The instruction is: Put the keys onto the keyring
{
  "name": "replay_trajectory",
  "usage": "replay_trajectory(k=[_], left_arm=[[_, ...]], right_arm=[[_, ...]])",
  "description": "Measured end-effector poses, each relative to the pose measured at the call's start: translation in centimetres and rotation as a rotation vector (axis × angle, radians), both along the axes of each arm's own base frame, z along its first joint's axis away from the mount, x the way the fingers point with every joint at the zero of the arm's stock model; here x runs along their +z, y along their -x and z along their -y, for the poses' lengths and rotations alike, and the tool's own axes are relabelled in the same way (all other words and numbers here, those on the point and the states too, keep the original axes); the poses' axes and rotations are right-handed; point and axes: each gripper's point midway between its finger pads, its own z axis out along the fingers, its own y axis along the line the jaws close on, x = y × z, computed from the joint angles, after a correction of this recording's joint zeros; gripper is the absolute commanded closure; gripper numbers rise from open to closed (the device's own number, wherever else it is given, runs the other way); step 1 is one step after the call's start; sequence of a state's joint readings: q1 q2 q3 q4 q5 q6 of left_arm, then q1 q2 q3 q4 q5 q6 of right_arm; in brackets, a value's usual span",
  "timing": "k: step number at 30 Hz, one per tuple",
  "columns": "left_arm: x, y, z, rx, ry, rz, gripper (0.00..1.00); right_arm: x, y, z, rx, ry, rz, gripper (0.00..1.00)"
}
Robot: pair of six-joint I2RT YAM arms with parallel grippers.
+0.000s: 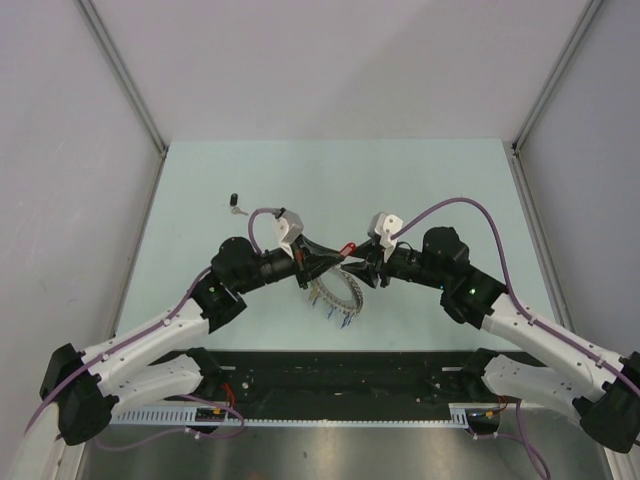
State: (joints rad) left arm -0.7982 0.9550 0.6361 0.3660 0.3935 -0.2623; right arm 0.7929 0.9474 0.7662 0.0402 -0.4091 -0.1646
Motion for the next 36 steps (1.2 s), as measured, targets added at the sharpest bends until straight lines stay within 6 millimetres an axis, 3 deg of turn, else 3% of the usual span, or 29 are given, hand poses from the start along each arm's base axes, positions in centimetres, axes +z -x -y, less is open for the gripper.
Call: replay_trajectory(k=[13,17,26,36], left_arm=[[1.7,-0.6,0.0,0.042,0.087,-0.042,1.0],[1.7,-0.6,0.0,0.042,0.089,-0.045,0.99],[1.6,-0.6,0.0,0.043,0.086,-0.048,1.0],[1.4,-0.8,-0.2,0.06,0.081,-0.054,1.0]], right_arm=[[-0.5,0.2,-0.4,-0.028,0.008,0.05,0.63],[-0.6,-0.2,-0.1,-0.063,0.005,0.06,0.64],[1.2,-1.0,0.3,-0.126,-0.048,0.104,0.64],[0.8,-1.0,-0.2,-0.114,-0.044,0.101,0.64]])
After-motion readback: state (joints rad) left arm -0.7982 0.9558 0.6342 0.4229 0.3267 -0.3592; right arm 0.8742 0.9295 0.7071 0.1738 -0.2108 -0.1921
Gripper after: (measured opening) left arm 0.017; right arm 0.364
